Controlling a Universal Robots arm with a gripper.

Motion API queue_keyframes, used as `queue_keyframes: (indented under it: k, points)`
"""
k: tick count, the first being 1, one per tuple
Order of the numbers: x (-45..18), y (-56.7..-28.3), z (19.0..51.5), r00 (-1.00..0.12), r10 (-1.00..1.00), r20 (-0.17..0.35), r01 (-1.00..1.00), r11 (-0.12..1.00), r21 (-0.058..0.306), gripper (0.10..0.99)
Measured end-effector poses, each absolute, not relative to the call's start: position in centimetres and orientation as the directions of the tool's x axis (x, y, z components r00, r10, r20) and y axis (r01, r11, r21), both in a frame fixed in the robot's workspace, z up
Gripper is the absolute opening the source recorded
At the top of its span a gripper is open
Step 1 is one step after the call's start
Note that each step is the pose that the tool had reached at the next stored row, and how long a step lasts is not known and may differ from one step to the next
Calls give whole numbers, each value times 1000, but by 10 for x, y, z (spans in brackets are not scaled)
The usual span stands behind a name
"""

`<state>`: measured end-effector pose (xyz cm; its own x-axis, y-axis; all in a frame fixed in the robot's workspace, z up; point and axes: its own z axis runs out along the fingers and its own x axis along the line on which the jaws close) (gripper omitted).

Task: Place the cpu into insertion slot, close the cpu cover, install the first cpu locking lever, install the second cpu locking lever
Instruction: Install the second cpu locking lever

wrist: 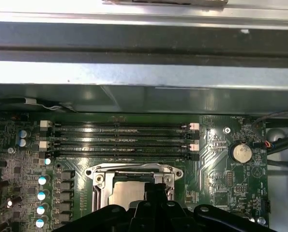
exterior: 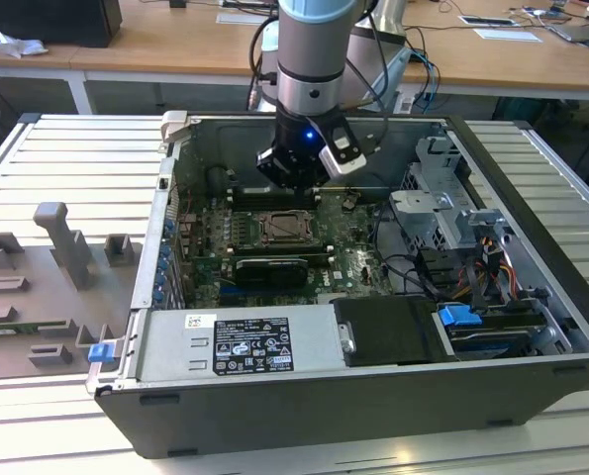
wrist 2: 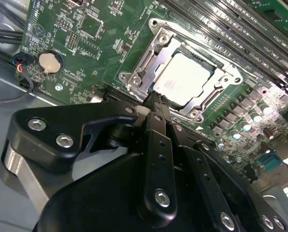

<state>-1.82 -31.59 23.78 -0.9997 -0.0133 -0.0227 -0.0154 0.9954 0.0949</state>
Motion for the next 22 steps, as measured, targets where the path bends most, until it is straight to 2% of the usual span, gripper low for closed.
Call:
queue_keyframes:
  k: [15,22]
  points:
    - [-18,-326,239,-1000,-13,-23,-15,995,97,106]
    - [-18,-326,254,-1000,-13,-22,-15,995,97,106]
